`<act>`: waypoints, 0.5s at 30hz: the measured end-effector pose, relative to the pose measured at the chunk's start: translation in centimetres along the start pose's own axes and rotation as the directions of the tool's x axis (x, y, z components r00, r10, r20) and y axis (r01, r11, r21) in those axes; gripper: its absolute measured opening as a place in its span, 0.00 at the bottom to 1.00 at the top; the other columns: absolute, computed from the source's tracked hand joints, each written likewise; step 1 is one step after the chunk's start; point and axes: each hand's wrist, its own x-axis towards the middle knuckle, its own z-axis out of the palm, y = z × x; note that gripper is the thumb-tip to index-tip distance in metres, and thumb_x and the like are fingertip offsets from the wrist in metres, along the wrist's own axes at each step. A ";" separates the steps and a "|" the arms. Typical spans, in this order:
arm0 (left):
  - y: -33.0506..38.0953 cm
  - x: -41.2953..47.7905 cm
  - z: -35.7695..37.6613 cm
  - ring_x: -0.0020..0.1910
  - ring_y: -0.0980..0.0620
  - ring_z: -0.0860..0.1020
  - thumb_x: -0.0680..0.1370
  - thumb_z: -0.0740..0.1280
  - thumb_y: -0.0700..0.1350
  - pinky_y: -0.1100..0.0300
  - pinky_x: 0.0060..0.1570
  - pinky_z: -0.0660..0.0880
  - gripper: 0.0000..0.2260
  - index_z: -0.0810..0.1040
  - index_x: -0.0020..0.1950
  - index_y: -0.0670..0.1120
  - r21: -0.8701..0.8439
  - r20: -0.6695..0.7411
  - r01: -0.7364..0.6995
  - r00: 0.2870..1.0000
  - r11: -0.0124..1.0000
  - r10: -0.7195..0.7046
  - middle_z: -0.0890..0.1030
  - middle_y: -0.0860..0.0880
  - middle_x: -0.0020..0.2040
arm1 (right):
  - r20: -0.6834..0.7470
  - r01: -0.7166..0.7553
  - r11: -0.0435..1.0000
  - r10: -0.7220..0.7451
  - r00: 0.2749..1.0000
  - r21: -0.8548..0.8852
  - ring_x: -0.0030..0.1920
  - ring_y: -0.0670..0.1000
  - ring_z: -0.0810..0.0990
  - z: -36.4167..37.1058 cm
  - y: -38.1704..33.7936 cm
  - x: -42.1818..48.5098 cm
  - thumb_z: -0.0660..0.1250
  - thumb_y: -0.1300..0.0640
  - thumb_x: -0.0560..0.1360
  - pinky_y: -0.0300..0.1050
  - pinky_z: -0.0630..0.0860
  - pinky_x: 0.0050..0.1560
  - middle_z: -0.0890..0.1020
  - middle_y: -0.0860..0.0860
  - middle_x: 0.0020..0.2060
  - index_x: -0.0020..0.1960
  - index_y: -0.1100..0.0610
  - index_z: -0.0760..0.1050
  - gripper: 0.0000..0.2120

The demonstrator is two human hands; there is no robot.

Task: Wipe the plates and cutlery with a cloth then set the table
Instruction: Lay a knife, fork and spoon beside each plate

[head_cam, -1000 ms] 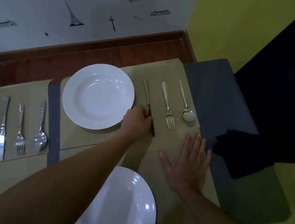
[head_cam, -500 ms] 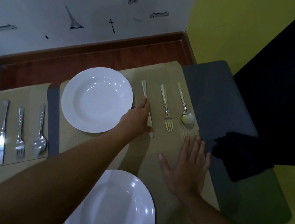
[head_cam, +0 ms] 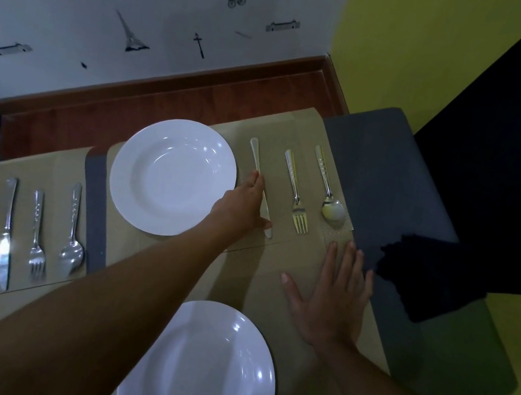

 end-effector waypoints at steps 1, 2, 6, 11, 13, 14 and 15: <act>0.0 0.0 0.0 0.69 0.39 0.73 0.70 0.79 0.51 0.42 0.66 0.74 0.48 0.53 0.80 0.45 -0.002 0.002 -0.002 1.000 1.000 0.002 0.63 0.47 0.77 | 0.001 -0.001 1.000 0.001 1.000 0.003 0.83 0.60 0.49 0.0 0.0 0.0 0.48 0.22 0.74 0.64 0.49 0.80 0.52 0.60 0.83 0.83 0.57 0.56 0.51; 0.0 0.0 0.0 0.69 0.39 0.73 0.70 0.79 0.51 0.42 0.66 0.74 0.48 0.52 0.80 0.45 -0.002 0.004 -0.005 1.000 1.000 0.005 0.63 0.47 0.77 | 0.002 0.000 1.000 0.000 1.000 0.003 0.83 0.60 0.49 0.0 0.0 0.0 0.49 0.22 0.74 0.64 0.49 0.80 0.52 0.60 0.83 0.83 0.58 0.56 0.51; 0.0 0.0 0.1 0.70 0.39 0.72 0.70 0.79 0.52 0.41 0.67 0.73 0.49 0.52 0.80 0.45 0.002 0.009 -0.001 1.000 1.000 0.001 0.62 0.46 0.78 | 0.004 0.005 1.000 -0.005 1.000 0.007 0.83 0.60 0.49 0.0 0.0 0.0 0.48 0.21 0.74 0.64 0.49 0.80 0.52 0.60 0.83 0.83 0.58 0.55 0.51; -0.2 0.0 0.1 0.71 0.39 0.71 0.70 0.79 0.52 0.41 0.67 0.73 0.49 0.52 0.80 0.45 -0.002 0.015 0.002 1.000 1.000 -0.002 0.62 0.46 0.78 | 0.020 0.005 1.000 -0.005 1.000 -0.001 0.83 0.60 0.48 -0.1 0.1 0.1 0.47 0.21 0.74 0.64 0.49 0.80 0.51 0.59 0.83 0.84 0.57 0.53 0.52; -0.2 -0.1 0.0 0.70 0.39 0.72 0.70 0.79 0.52 0.41 0.67 0.73 0.48 0.52 0.80 0.46 -0.008 0.014 0.006 1.000 1.000 -0.006 0.61 0.46 0.78 | 0.019 0.007 1.000 -0.007 1.000 -0.005 0.83 0.60 0.48 -0.1 0.1 0.0 0.48 0.21 0.74 0.64 0.50 0.80 0.51 0.59 0.83 0.84 0.57 0.53 0.52; -0.2 -0.1 0.1 0.70 0.39 0.72 0.70 0.79 0.52 0.41 0.66 0.73 0.48 0.53 0.80 0.45 -0.009 0.012 0.007 1.000 1.000 -0.007 0.62 0.46 0.78 | 0.019 0.008 1.000 -0.007 1.000 -0.006 0.83 0.60 0.49 0.0 0.1 0.1 0.48 0.21 0.74 0.64 0.51 0.80 0.51 0.60 0.83 0.83 0.57 0.53 0.52; -0.2 -0.1 0.1 0.69 0.39 0.73 0.70 0.79 0.52 0.42 0.66 0.74 0.48 0.54 0.80 0.45 -0.008 0.009 0.004 1.000 1.000 -0.004 0.62 0.46 0.78 | 0.021 0.008 1.000 -0.008 1.000 -0.006 0.83 0.61 0.49 0.0 0.1 0.1 0.49 0.21 0.74 0.64 0.51 0.80 0.52 0.60 0.83 0.83 0.58 0.54 0.51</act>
